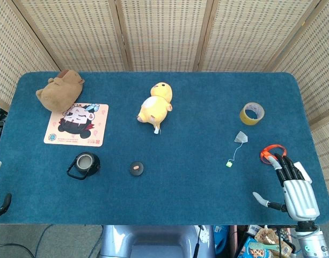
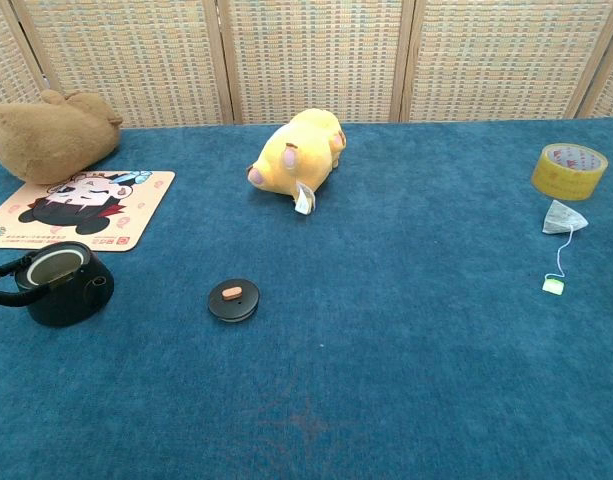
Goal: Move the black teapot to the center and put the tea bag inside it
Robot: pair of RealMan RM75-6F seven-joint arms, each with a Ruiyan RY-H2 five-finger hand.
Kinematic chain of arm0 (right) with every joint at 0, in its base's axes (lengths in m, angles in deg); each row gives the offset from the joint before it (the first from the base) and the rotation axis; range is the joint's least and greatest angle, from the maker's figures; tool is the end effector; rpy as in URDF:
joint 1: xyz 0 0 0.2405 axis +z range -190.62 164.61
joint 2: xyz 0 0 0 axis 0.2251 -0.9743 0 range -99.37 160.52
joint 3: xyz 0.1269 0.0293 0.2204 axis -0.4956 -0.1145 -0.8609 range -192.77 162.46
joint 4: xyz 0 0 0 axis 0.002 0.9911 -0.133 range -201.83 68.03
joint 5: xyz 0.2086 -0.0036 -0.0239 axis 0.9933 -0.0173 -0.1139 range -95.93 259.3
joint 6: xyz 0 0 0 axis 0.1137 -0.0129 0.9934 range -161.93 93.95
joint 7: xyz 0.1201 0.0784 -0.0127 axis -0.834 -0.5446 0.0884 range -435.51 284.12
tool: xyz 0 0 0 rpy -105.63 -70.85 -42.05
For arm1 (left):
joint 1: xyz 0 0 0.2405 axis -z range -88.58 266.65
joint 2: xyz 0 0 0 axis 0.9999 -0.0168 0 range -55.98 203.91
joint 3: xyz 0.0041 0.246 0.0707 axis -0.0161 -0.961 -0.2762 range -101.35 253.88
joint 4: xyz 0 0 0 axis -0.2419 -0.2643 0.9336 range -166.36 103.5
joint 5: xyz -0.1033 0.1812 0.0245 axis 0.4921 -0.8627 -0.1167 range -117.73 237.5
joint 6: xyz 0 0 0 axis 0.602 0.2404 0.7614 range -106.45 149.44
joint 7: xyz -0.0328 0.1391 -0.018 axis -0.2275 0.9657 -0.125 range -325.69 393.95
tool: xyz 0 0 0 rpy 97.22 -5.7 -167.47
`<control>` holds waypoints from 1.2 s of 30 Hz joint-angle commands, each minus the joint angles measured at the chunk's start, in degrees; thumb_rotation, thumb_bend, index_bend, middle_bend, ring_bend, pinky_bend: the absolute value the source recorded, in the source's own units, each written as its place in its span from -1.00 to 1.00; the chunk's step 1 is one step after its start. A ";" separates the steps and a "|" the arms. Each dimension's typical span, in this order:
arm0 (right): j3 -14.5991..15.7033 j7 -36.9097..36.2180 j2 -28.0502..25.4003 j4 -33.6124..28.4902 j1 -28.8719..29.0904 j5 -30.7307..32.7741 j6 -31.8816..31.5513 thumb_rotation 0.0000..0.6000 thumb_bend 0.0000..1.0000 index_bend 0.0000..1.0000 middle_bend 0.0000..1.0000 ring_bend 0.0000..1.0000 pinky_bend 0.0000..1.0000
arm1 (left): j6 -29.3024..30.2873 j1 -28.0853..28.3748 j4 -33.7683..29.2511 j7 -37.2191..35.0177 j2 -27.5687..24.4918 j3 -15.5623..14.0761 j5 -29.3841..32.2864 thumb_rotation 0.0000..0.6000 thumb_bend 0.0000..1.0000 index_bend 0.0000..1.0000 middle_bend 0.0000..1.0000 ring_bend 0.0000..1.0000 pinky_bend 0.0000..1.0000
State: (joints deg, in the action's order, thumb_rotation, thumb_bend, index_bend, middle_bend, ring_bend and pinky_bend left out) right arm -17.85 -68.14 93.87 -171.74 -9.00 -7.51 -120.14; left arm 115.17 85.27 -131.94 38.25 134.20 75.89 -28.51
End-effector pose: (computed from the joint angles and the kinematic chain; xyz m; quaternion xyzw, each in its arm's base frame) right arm -0.2613 -0.1722 0.1473 0.5959 -0.3941 0.4222 0.5580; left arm -0.3013 0.1229 0.1786 -0.5575 -0.3965 -0.3775 0.6241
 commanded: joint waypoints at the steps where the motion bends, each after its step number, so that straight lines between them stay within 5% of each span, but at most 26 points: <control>1: 0.05 0.01 0.00 -0.02 -0.05 -0.02 -0.02 -0.22 -0.29 -0.86 -0.75 -0.97 -0.53 | -0.17 0.04 0.01 0.01 0.04 -0.05 -0.08 1.00 -0.14 -1.00 -1.00 -1.00 -1.00; 36: -0.11 -0.68 -0.07 0.52 -0.18 0.13 -0.11 -0.19 -0.29 -0.86 -0.75 -0.97 -0.52 | -1.18 0.42 -0.78 0.99 -0.34 0.39 -0.11 1.00 -0.14 -1.00 -1.00 -1.00 -1.00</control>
State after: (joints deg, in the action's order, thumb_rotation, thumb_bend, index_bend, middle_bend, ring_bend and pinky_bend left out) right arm -17.95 -68.82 93.81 -171.22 -9.19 -7.38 -120.25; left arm 114.06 85.64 -132.71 39.20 133.86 76.27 -28.65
